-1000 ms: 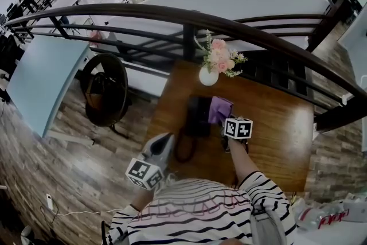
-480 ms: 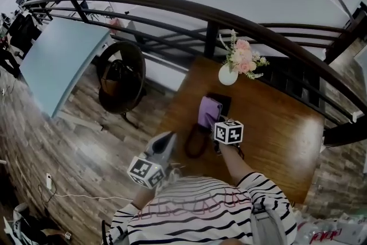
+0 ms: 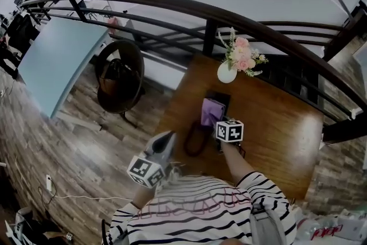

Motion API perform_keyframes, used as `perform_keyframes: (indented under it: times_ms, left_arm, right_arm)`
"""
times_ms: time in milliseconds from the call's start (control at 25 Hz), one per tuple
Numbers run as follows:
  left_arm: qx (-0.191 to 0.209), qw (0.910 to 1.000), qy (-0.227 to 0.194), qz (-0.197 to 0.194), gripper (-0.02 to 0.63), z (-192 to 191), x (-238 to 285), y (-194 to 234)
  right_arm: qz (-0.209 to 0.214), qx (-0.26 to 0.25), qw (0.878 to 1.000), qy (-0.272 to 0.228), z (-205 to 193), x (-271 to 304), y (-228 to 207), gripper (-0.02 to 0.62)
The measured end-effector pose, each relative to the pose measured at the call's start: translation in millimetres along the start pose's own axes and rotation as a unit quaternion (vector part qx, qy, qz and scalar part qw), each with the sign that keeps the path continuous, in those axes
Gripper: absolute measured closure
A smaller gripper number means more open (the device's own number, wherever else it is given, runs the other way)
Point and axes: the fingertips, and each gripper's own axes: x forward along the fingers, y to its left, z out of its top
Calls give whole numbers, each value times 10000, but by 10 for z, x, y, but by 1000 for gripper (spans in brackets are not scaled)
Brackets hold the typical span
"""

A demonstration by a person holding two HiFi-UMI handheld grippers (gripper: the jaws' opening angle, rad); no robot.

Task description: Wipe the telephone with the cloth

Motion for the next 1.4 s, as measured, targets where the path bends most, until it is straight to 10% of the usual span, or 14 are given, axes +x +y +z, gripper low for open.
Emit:
perform_keyframes:
  times_ms: [760, 1400]
  left_arm:
    - [98, 9956, 238, -903, 604, -111, 446, -432]
    - [47, 9996, 74, -262, 604, -49, -23, -22]
  right_arm:
    - [-831, 491, 9948, -330, -96, -650, -770, 545]
    - [371, -36, 9990, -230, -153, -24, 450, 545]
